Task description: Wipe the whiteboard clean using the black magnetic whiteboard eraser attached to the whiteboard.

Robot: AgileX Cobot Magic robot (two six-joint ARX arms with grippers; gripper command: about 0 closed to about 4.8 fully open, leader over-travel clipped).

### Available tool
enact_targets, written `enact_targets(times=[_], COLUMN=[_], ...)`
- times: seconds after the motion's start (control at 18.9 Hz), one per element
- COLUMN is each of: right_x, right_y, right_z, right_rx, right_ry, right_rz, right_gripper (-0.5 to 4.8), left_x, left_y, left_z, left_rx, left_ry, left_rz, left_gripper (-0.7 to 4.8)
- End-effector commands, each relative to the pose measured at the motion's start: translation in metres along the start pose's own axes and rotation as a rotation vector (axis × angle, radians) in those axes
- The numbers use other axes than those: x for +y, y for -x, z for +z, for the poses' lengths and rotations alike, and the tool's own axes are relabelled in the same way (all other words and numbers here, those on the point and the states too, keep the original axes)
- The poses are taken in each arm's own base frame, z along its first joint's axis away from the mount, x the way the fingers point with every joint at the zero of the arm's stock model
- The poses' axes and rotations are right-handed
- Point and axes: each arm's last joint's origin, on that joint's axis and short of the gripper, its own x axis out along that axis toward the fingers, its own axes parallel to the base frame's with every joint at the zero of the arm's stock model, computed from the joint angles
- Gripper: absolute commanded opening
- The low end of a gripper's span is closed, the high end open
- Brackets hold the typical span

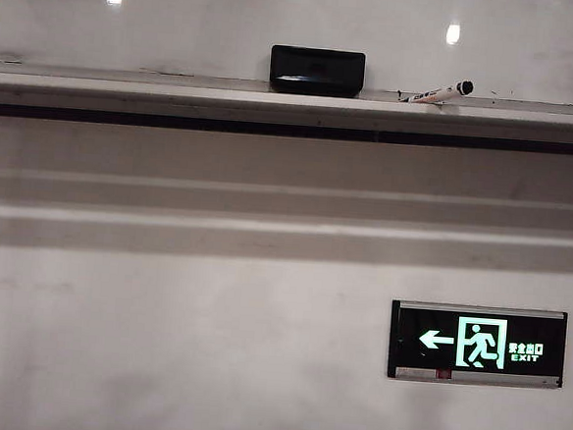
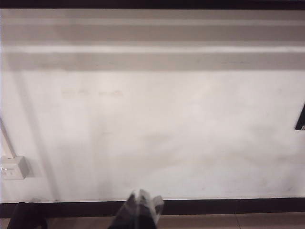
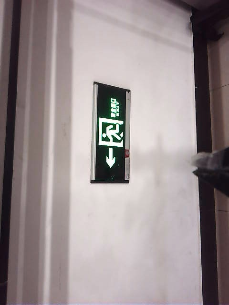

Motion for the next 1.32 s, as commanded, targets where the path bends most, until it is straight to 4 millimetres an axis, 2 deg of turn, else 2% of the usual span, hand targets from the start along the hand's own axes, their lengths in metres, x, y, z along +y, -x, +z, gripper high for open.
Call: enact_targets(times=[0.05,0.42,0.58,0.69,0.84,1.0,1.16,1.32], right_x=[0.000,0.000,0.000,-0.001,-0.002,-0.002,-0.001,0.000], right_y=[0.000,0.001,0.005,0.012,0.025,0.032,0.029,0.021], right_z=[0.003,0.004,0.021,0.044,0.084,0.126,0.173,0.215], right_rx=[-0.022,-0.025,-0.073,-0.139,-0.240,-0.273,-0.279,-0.302], right_ry=[-0.001,-0.002,-0.020,-0.063,-0.075,-0.078,-0.078,-0.108], right_rz=[-0.001,-0.001,0.000,0.003,0.007,0.009,0.016,0.029], right_gripper=[-0.05,-0.06,-0.05,-0.06,-0.06,-0.06,-0.06,-0.06], left_x=[0.000,0.000,0.001,0.003,0.007,0.011,0.015,0.016], left_y=[0.000,0.000,0.001,0.007,0.025,0.043,0.052,0.052], left_z=[0.002,0.003,0.011,0.033,0.079,0.128,0.180,0.228], left_rx=[-0.018,-0.018,-0.088,-0.155,-0.262,-0.286,-0.311,-0.327], left_ry=[-0.003,-0.003,0.022,0.084,0.119,0.149,0.169,0.160], left_rz=[-0.001,-0.001,0.003,0.009,0.009,0.003,-0.004,-0.064], left_gripper=[-0.06,-0.05,-0.05,-0.05,-0.05,-0.06,-0.05,-0.05])
